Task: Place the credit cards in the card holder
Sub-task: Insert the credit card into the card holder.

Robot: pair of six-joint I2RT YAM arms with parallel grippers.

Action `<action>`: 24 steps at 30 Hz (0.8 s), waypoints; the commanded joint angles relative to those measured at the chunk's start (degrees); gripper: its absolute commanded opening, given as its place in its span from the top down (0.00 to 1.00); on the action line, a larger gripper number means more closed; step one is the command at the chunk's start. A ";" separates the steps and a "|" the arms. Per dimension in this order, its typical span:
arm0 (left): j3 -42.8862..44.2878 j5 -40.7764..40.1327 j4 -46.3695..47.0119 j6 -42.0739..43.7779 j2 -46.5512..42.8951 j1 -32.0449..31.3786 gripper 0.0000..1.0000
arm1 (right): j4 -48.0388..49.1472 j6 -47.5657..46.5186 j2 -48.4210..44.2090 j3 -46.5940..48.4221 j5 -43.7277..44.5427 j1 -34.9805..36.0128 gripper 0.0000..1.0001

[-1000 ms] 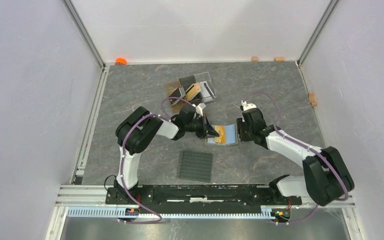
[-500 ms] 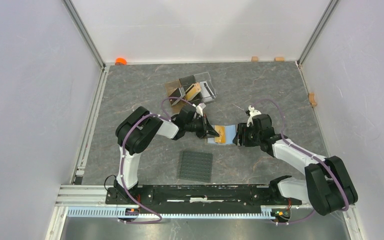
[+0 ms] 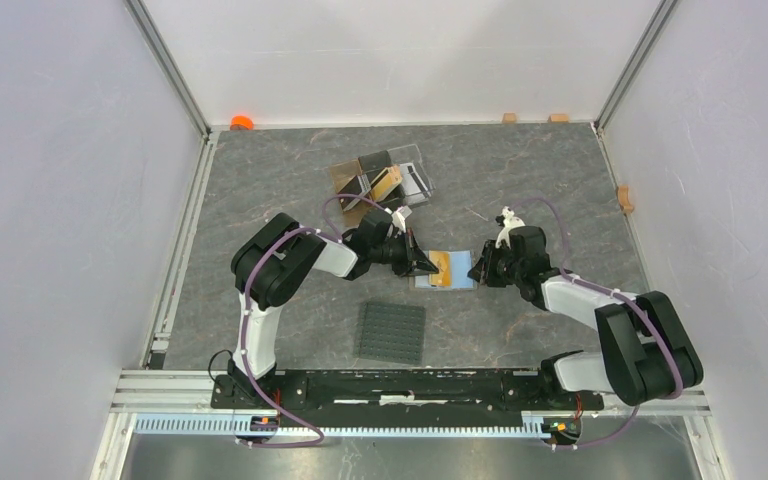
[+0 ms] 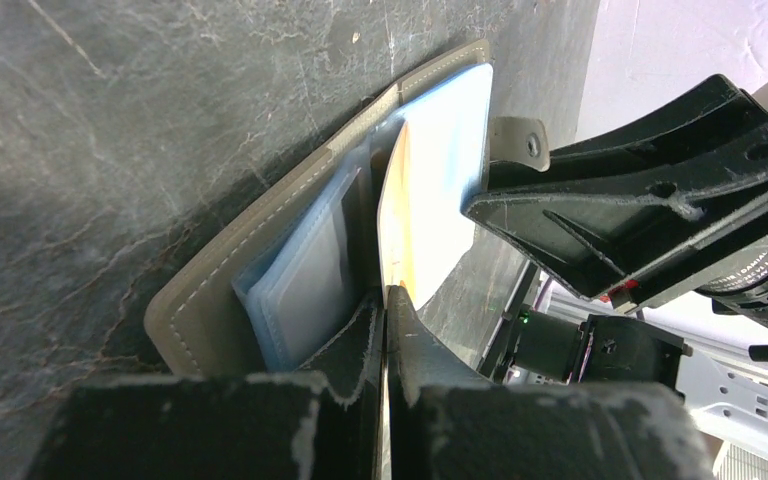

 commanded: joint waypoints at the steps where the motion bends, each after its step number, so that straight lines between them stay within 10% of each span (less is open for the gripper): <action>1: -0.49 -3.99 -6.35 4.15 0.98 -0.55 0.98 | -3.87 0.27 3.10 -0.66 1.72 0.20 0.81; 7: -0.76 -5.73 -7.33 4.80 0.37 -0.46 0.98 | -5.09 -0.17 4.82 -1.27 4.00 0.21 1.00; 24: -0.32 -9.06 -13.09 9.01 -1.66 0.08 0.98 | -5.70 -1.09 5.47 -0.92 4.94 0.21 1.00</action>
